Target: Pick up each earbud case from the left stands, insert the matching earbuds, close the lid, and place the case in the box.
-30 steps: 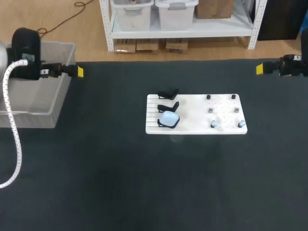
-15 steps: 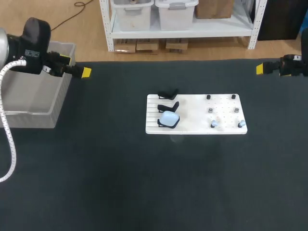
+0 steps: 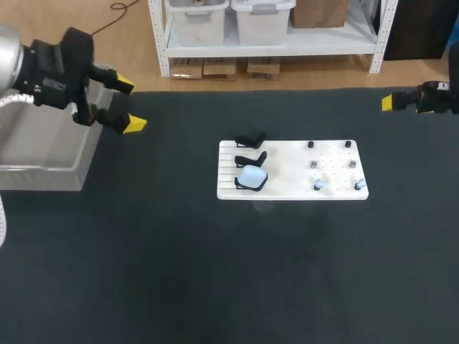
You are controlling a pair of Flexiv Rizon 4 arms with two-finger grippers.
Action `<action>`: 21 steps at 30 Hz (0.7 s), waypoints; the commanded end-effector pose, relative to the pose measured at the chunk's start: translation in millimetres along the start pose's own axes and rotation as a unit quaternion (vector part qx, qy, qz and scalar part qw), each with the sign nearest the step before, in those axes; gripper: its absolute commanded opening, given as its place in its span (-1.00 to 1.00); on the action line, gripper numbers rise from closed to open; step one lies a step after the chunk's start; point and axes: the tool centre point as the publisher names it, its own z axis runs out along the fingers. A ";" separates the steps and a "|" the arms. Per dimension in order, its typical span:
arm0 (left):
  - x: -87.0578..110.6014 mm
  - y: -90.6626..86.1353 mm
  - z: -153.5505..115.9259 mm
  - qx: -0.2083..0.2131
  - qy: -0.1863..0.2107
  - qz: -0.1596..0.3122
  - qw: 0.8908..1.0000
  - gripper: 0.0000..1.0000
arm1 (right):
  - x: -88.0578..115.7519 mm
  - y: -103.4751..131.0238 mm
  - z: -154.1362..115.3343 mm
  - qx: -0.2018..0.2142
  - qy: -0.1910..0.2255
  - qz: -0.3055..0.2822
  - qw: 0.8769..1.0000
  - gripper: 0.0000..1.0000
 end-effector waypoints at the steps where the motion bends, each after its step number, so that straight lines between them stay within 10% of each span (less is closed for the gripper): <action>1: -0.7 0.3 11.3 0.037 -0.004 0.037 0.999 1.00 | 0.0 0.0 0.0 0.000 0.000 0.000 1.000 1.00; 21: 26.7 -18.9 93.2 0.123 -0.020 0.082 0.989 1.00 | 0.0 0.0 0.0 0.000 0.000 0.000 1.000 1.00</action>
